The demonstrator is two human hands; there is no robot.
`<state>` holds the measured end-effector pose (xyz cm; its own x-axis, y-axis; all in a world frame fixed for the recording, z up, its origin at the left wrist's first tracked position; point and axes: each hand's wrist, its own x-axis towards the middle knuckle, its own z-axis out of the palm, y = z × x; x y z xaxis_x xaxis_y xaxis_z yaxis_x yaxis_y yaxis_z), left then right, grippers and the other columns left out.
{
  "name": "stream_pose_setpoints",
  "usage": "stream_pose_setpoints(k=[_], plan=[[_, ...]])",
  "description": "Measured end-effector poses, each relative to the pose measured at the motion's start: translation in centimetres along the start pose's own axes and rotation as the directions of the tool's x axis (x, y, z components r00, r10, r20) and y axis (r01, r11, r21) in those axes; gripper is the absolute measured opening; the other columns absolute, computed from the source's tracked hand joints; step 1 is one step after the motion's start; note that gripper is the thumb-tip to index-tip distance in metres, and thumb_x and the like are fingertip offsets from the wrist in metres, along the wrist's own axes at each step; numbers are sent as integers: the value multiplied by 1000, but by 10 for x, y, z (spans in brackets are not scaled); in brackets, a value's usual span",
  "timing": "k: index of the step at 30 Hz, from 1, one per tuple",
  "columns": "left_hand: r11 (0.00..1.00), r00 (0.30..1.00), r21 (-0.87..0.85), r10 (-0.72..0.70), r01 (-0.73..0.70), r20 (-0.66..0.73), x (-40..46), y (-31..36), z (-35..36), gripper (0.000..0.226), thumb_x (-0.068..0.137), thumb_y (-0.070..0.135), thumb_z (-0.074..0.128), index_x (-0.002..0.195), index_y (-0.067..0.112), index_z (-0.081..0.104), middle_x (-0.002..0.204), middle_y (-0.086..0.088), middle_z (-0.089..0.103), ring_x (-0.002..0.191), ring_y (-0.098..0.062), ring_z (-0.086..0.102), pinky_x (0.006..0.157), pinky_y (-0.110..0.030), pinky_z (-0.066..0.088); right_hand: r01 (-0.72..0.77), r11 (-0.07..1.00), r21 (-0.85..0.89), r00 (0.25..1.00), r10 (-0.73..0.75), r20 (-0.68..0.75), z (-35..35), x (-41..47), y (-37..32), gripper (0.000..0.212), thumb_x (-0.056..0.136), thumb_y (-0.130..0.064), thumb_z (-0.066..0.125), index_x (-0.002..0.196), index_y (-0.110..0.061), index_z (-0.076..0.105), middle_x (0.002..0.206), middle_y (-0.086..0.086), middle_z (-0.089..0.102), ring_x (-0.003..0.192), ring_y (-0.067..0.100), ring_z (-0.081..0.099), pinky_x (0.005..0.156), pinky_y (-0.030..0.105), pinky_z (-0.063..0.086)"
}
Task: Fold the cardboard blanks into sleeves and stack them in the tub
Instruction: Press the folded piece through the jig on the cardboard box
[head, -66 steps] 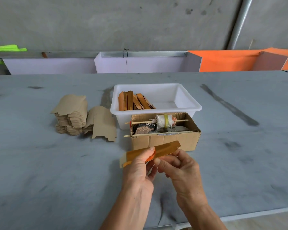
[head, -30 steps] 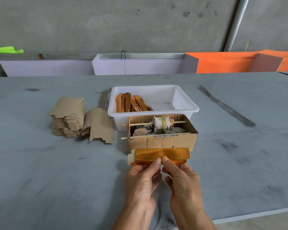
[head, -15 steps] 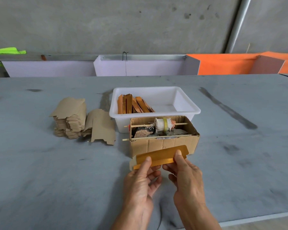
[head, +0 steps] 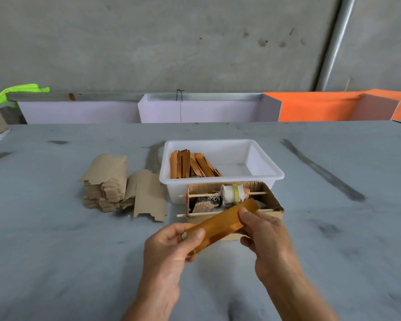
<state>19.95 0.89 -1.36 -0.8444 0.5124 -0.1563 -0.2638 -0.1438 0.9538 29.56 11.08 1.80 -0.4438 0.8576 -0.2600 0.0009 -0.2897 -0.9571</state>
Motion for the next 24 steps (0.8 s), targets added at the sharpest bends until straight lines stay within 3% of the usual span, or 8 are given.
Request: stream_pose_setpoints(k=[5, 8, 11, 14, 16, 18, 21, 24], plan=[[993, 987, -57, 95, -103, -128, 15, 25, 11, 8, 75, 2, 73, 75, 7, 67, 57, 1, 69, 48, -8, 63, 43, -19, 51, 105, 987, -117, 974, -79, 213, 22, 9, -27, 19, 83, -32, 69, 76, -15, 68, 68, -3, 73, 68, 8, 67, 65, 27, 41], [984, 985, -135, 93, -113, -144, 27, 37, 23, 7, 83, 5, 67, 76, 8, 68, 61, 1, 70, 54, -10, 67, 46, -19, 51, 170, 967, -192, 962, -120, 246, 41, 17, -33, 12, 80, -15, 73, 70, -14, 67, 63, -4, 71, 57, 3, 65, 50, 17, 47], [982, 984, -147, 92, -115, -151, 45, 45, 32, 16, 88, 4, 62, 75, 12, 68, 72, -2, 72, 67, -17, 70, 48, -19, 52, 236, 938, -253, 965, -194, 178, 58, 35, -40, 10, 81, -6, 71, 73, -11, 67, 73, 6, 72, 67, 17, 68, 64, 29, 57], [988, 974, 43, 151, -146, -167, 72, 50, 34, 17, 87, 7, 64, 74, 19, 68, 86, -5, 69, 76, -21, 67, 52, -23, 52, 243, 925, -293, 966, -204, 159, 71, 61, -49, 12, 83, -5, 69, 75, -13, 65, 77, 10, 70, 66, 19, 65, 70, 36, 57], [963, 962, 206, 210, -173, -176, 92, 55, 36, 17, 84, 8, 68, 73, 20, 68, 79, 2, 68, 68, -16, 65, 56, -25, 53, 237, 909, -343, 969, -197, 147, 80, 81, -55, 17, 84, -5, 67, 72, -16, 64, 76, 9, 70, 64, 17, 63, 60, 31, 52], [910, 948, 360, 276, -206, -155, 112, 61, 39, 20, 83, 7, 67, 68, 21, 68, 76, 4, 68, 73, -18, 66, 71, -32, 56, 220, 902, -372, 975, -190, 116, 90, 101, -61, 19, 82, -2, 67, 70, -15, 60, 76, 10, 71, 67, 21, 66, 60, 31, 52], [746, 924, 605, 380, -279, -43, 137, 66, 45, 19, 88, 6, 59, 81, 15, 73, 88, -2, 72, 85, -23, 67, 84, -34, 54, 184, 891, -414, 982, -183, 44, 104, 133, -67, 25, 80, 1, 67, 65, -15, 54, 82, 14, 71, 78, 29, 69, 76, 42, 58], [561, 895, 759, 441, -330, 63, 153, 63, 50, 21, 92, 8, 53, 97, 11, 73, 96, -3, 72, 86, -16, 63, 75, -22, 45, 169, 863, -477, 979, -204, -24, 110, 164, -70, 17, 84, -3, 64, 69, -12, 63, 84, 13, 70, 80, 27, 69, 78, 41, 58]])
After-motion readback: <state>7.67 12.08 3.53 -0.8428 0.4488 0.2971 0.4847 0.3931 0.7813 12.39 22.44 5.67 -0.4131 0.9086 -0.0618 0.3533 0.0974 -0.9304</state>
